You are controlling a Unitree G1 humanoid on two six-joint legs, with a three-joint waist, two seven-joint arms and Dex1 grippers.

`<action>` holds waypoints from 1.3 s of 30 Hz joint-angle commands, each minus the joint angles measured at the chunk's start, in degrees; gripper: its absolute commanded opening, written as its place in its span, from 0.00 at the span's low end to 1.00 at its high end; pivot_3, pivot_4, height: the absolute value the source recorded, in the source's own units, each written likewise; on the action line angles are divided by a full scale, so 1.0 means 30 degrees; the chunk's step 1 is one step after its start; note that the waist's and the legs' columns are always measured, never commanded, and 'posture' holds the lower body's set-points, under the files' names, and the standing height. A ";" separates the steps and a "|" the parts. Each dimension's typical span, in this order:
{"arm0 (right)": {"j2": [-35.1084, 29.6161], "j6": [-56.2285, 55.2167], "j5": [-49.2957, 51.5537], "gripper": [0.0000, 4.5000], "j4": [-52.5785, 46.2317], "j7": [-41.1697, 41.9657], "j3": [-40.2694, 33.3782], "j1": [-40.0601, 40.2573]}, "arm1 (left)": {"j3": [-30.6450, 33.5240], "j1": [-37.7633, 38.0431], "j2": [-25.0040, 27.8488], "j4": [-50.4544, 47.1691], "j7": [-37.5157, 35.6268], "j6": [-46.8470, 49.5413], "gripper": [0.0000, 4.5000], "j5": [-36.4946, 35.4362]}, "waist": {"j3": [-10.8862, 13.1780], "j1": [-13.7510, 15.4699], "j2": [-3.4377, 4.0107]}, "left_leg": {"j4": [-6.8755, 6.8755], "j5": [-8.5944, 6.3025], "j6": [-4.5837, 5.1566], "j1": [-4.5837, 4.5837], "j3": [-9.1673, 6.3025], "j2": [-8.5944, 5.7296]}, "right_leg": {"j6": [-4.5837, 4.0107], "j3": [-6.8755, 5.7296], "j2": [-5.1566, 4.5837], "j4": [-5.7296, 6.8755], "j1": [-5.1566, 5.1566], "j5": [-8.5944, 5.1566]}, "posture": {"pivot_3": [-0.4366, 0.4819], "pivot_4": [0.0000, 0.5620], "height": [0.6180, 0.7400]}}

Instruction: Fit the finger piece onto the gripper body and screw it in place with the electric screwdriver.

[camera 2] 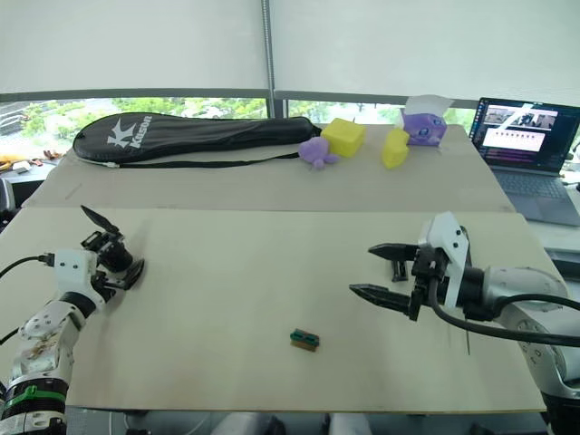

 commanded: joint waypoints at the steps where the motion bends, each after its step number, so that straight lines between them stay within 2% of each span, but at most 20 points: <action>1: -0.0039 -0.0484 0.0141 1.00 -0.0651 -0.0004 -0.0553 -0.0107 | 0.0017 0.0085 -0.0036 -0.0501 0.0081 -0.0368 0.81 -0.0114 | 0.0000 -0.0001 0.0001 | 0.0000 0.0000 0.0000 0.0001 0.0001 0.0000 | 0.0000 0.0000 0.0000 0.0000 0.0000 0.0000 | 0.48 0.27 1.00; 4: -0.0060 -0.0390 0.0362 1.00 -0.0867 0.0001 -0.0574 -0.0226 | -0.0030 0.1096 -0.0803 -0.2682 0.0736 0.0520 0.52 -0.0535 | 0.0000 0.0005 0.0001 | 0.0003 -0.0001 0.0000 -0.0002 0.0001 0.0000 | 0.0001 0.0000 -0.0002 -0.0007 0.0006 0.0001 | 0.48 0.27 1.00; 6: -0.0069 -0.0344 0.0448 1.00 -0.1050 0.0026 -0.0535 -0.0235 | -0.0087 0.1809 -0.1702 -0.4756 0.1851 0.1066 0.52 -0.0573 | 0.0000 0.0004 0.0000 | 0.0006 -0.0002 0.0000 -0.0002 0.0003 -0.0003 | 0.0008 0.0007 -0.0006 -0.0016 0.0013 0.0004 | 0.48 0.27 1.00; 8: -0.0104 -0.0431 0.0343 1.00 -0.1320 0.0143 -0.0325 -0.0162 | -0.0347 0.2341 -0.3597 -0.8033 0.4622 0.2513 0.52 -0.0322 | 0.0003 0.0062 -0.0005 | 0.0008 -0.0007 -0.0007 -0.0007 0.0001 -0.0004 | 0.0013 0.0006 -0.0008 -0.0033 0.0018 0.0007 | 0.48 0.27 1.00; 12: 0.0073 -0.0314 0.0416 1.00 -0.2000 0.0049 0.0224 -0.0181 | -0.3539 0.2792 -0.7044 -1.3936 0.7639 0.5359 0.52 0.0927 | 0.0045 0.0287 -0.0099 | 0.0035 -0.0013 -0.0015 -0.0030 -0.0008 -0.0010 | 0.0035 0.0006 -0.0016 -0.0039 0.0033 0.0020 | 0.48 0.27 1.00; 15: 0.0226 -0.0267 0.0450 1.00 -0.2503 -0.0116 0.0598 -0.0123 | -0.4972 0.2257 -0.8664 -1.5339 0.9363 0.7007 0.52 0.1957 | 0.0061 0.0305 -0.0153 | 0.0139 -0.0013 -0.0013 -0.0127 -0.0040 -0.0015 | 0.0053 -0.0001 -0.0007 -0.0023 0.0000 0.0032 | 0.48 0.27 1.00; 20: 0.0569 -0.0472 0.0067 1.00 -0.2994 -0.0391 0.1096 0.0256 | -0.6108 0.1260 -0.9615 -1.3892 1.0353 0.7240 0.52 0.3111 | 0.0067 -0.0109 -0.0167 | 0.0113 0.0000 0.0005 -0.0134 -0.0046 -0.0001 | 0.0051 0.0004 0.0020 0.0005 -0.0044 0.0032 | 0.48 0.27 1.00; 25: 0.0622 -0.0625 -0.0237 1.00 -0.3109 -0.0589 0.1345 0.0326 | -0.6341 0.0557 -0.9602 -1.1182 0.9885 0.6224 0.52 0.3228 | 0.0068 -0.0060 -0.0167 | 0.0109 0.0011 -0.0005 -0.0124 -0.0052 0.0004 | 0.0049 -0.0004 0.0028 0.0003 -0.0047 0.0032 | 0.48 0.27 1.00; 27: 0.0585 -0.0686 -0.0321 1.00 -0.3095 -0.0634 0.1328 0.0348 | -0.6363 0.0677 -0.9364 -1.0678 0.9404 0.6040 0.76 0.3108 | 0.0067 0.0025 -0.0165 | 0.0129 0.0010 -0.0004 -0.0130 -0.0051 0.0000 | 0.0049 -0.0003 0.0021 -0.0001 -0.0038 0.0032 | 0.48 0.27 1.00; 29: 0.0551 -0.0731 -0.0371 1.00 -0.3073 -0.0682 0.1249 0.0415 | -0.6266 0.1030 -0.8927 -1.0625 0.8456 0.6001 0.95 0.2660 | 0.0067 0.0033 -0.0165 | 0.0130 0.0009 -0.0003 -0.0129 -0.0053 -0.0001 | 0.0049 -0.0002 0.0019 -0.0005 -0.0033 0.0032 | 0.48 0.27 1.00; 30: 0.0559 -0.0769 -0.0430 1.00 -0.3048 -0.0715 0.1249 0.0427 | -0.6187 0.1254 -0.8478 -1.0619 0.7654 0.6066 0.99 0.2319 | 0.0066 0.0036 -0.0163 | 0.0128 0.0009 -0.0002 -0.0131 -0.0053 -0.0001 | 0.0049 -0.0001 0.0019 -0.0006 -0.0035 0.0032 | 0.48 0.27 1.00; 35: 0.0693 -0.0898 -0.0533 1.00 -0.3119 -0.0900 0.1361 0.0529 | -0.5700 0.1480 -0.4831 -0.9177 0.2053 0.6173 0.99 0.0320 | 0.0046 -0.0146 -0.0129 | 0.0105 0.0012 -0.0008 -0.0086 -0.0052 0.0002 | 0.0042 -0.0002 0.0023 0.0013 -0.0035 0.0027 | 0.48 0.27 1.00; 39: 0.0875 -0.1031 -0.0706 1.00 -0.3117 -0.0934 0.1518 0.0561 | -0.6061 0.0036 -0.1805 -0.5325 -0.2589 0.2940 0.99 0.0487 | 0.0024 -0.0242 -0.0092 | 0.0072 0.0021 -0.0024 -0.0015 -0.0050 0.0002 | 0.0040 -0.0004 0.0026 0.0012 0.0007 0.0024 | 0.48 0.27 1.00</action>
